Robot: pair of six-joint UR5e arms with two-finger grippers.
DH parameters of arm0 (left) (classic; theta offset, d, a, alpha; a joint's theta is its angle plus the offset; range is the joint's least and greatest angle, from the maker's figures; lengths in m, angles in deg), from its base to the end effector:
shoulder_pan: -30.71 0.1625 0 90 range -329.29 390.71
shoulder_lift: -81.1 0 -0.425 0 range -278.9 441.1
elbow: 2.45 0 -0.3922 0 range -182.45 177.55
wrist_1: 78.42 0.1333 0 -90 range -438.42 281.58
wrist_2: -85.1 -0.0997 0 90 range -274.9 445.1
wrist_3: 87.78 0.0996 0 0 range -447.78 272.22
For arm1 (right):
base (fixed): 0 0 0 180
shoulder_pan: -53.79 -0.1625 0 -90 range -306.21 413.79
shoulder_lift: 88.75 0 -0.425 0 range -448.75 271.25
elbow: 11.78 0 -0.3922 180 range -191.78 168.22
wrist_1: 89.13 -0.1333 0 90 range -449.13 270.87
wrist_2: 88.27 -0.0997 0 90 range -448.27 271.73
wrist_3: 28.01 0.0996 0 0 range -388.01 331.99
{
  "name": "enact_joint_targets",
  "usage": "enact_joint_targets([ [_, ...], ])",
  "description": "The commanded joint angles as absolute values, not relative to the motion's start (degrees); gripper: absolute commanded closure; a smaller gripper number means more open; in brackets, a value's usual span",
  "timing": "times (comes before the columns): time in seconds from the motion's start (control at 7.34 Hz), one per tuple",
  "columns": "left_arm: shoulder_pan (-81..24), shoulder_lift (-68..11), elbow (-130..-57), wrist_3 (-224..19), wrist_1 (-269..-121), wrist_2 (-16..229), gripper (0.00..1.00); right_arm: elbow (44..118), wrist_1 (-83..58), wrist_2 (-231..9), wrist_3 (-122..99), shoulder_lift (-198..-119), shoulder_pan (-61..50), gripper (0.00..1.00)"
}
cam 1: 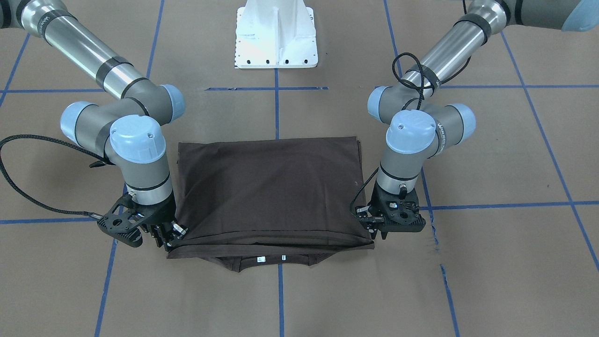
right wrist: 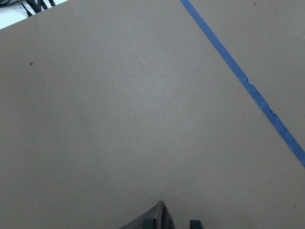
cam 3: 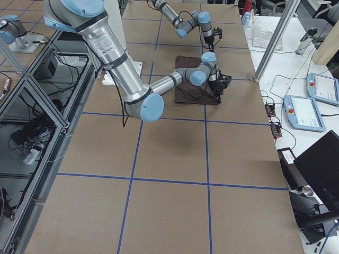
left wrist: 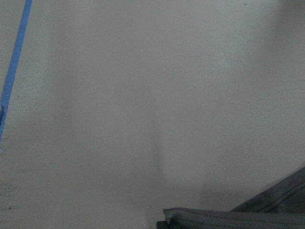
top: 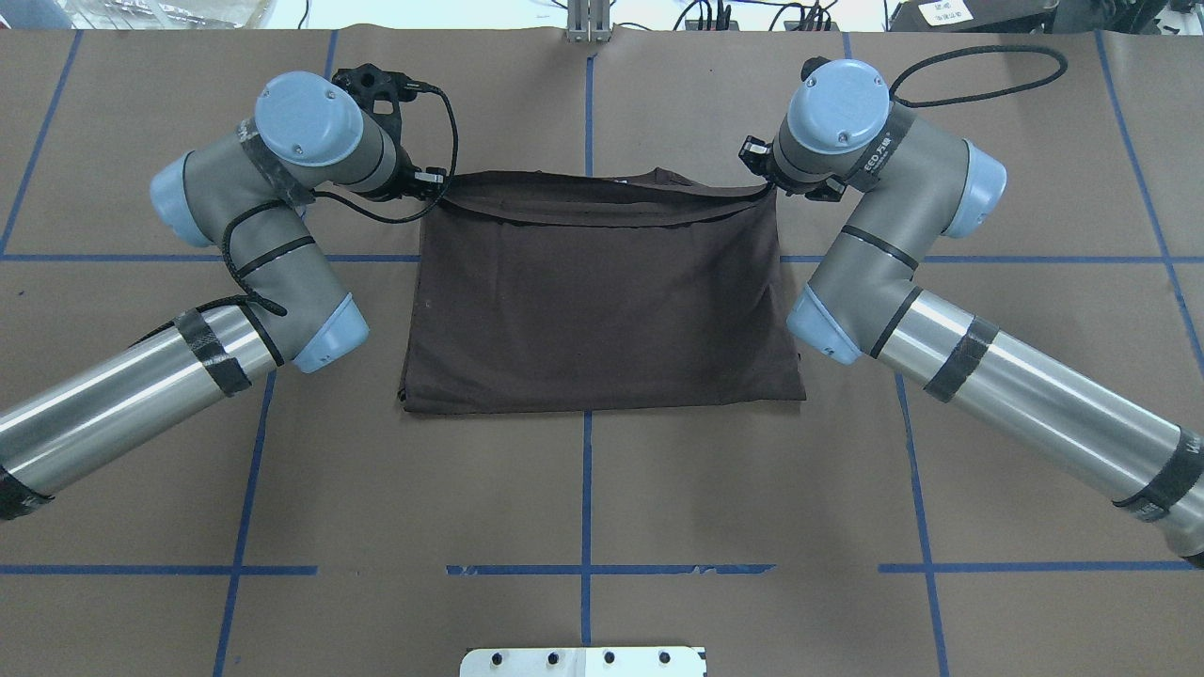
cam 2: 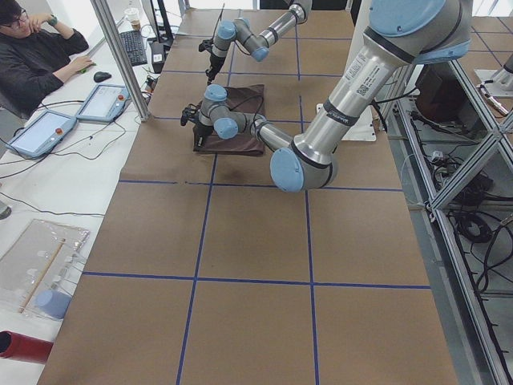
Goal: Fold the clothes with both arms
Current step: 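Lay the hem down near the collar and open both grippers, then move the left gripper to the folded shirt's side edge while the right arm withdraws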
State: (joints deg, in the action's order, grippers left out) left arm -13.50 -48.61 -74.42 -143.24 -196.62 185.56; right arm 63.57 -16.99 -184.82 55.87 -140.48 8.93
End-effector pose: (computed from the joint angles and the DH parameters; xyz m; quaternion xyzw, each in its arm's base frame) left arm 0.4753 -0.6231 0.3314 0.2025 0.3770 -0.0378 0.9030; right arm -0.4547 -0.6245 0.3471 0.1039 -0.3421 0.2906 0.8875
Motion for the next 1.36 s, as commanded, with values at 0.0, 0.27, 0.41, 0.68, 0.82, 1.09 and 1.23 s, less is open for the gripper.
enact_joint_targets([
  [0.0, -13.58, -44.7, -79.23, -140.25, -199.78, 185.82, 0.0, 64.24, -17.15, -187.03, 48.85, -140.43, 7.05, 0.0],
  [0.27, -12.1, -38.55, -88.8, -141.65, -200.59, 186.17, 0.0, 68.26, -17.33, -193.45, 39.97, -143.49, 3.45, 0.0],
  [0.41, -9.31, -34.08, -93.98, -145.75, -200.59, 186.52, 0.0, 70.55, -18.37, -195.04, 38.98, -145.51, 2.74, 0.0],
  [0.68, -3.07, -27.91, -98.86, -157.76, -203.91, 185.83, 0.21, 70.66, -22.94, -196.55, 38.97, -147.11, 2.55, 0.0],
  [0.82, -1.73, -26.75, -99.04, -161.05, -205.76, 185.73, 0.45, 70.75, -22.95, -196.9, 38.88, -147.11, 2.47, 0.0],
  [1.09, 0.82, -25.87, -99.3, -163.09, -205.78, 184.07, 0.48, 70.75, -22.95, -196.99, 38.88, -147.11, 2.38, 0.0],
  [1.23, 1.87, -24.47, -101.31, -163.71, -205.78, 183.97, 0.48, 70.75, -22.95, -196.9, 38.88, -147.29, 2.38, 0.0],
])
